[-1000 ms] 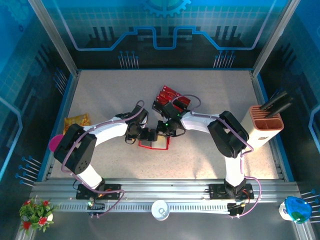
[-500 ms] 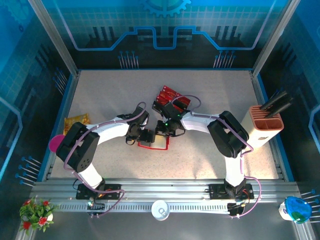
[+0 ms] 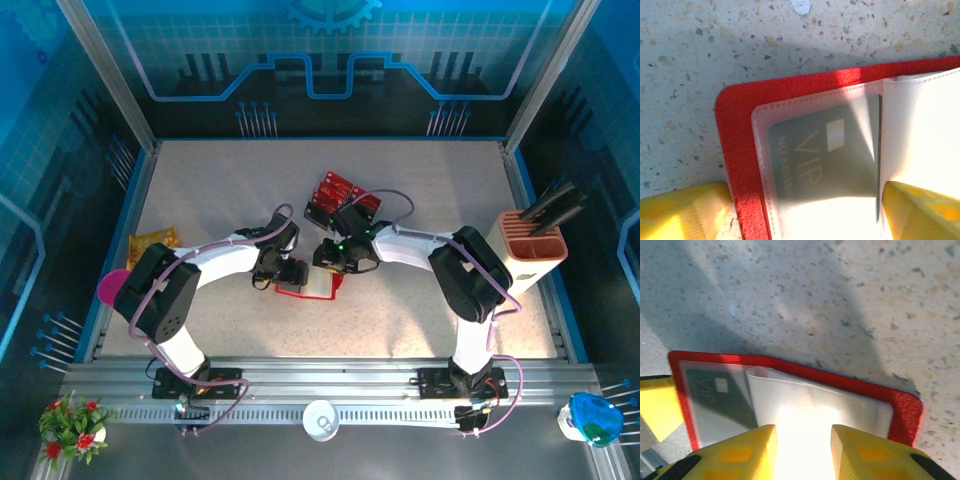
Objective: Put the credit cards into the card holder
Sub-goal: Flip over the card slot in the card holder.
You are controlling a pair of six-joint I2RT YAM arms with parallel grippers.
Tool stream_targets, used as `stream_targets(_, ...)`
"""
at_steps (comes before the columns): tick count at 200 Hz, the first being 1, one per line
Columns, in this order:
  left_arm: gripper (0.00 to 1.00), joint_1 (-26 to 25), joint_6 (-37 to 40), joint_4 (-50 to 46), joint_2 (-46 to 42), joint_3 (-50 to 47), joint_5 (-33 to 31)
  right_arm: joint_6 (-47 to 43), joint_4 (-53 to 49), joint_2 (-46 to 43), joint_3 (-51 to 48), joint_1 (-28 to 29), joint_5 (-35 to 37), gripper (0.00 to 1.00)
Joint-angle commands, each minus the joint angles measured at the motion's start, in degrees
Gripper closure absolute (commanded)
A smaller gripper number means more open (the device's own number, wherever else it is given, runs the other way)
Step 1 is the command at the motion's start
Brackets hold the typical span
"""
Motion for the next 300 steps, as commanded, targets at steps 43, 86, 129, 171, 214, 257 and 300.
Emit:
stream_targets(43,0.18,-0.4,-0.1,-1.9,4.2,-2.9,0.9,-0.4,0.1,2.3,0.7,0.3,-1.2,0.65)
stream_targets(86,0.18,-0.4,-0.4,-1.7,3.7,-3.1,0.8,-1.0,0.4,3.8,2.8,1.0,-2.4,0.68)
stream_targets(129,0.17,-0.5,-0.5,-1.6,3.4,-3.2,0.7,-1.7,0.4,4.6,4.0,1.3,-3.8,0.71)
stream_targets(171,0.13,-0.5,-1.5,-2.8,1.0,-2.1,0.8,-1.4,0.5,2.9,4.5,1.3,-4.2,0.73)
stream_targets(214,0.03,-0.3,-3.2,-5.7,-5.0,0.8,0.2,-1.0,0.0,1.8,5.8,1.6,-5.1,0.73)
stream_targets(257,0.01,2.6,-6.4,-7.4,-13.0,1.5,-0.7,0.8,0.4,0.6,6.6,2.9,-5.8,0.68)
stream_targets(300,0.01,9.6,-9.6,-7.0,-19.3,1.5,1.2,3.0,1.1,2.3,8.9,4.8,-5.8,0.58)
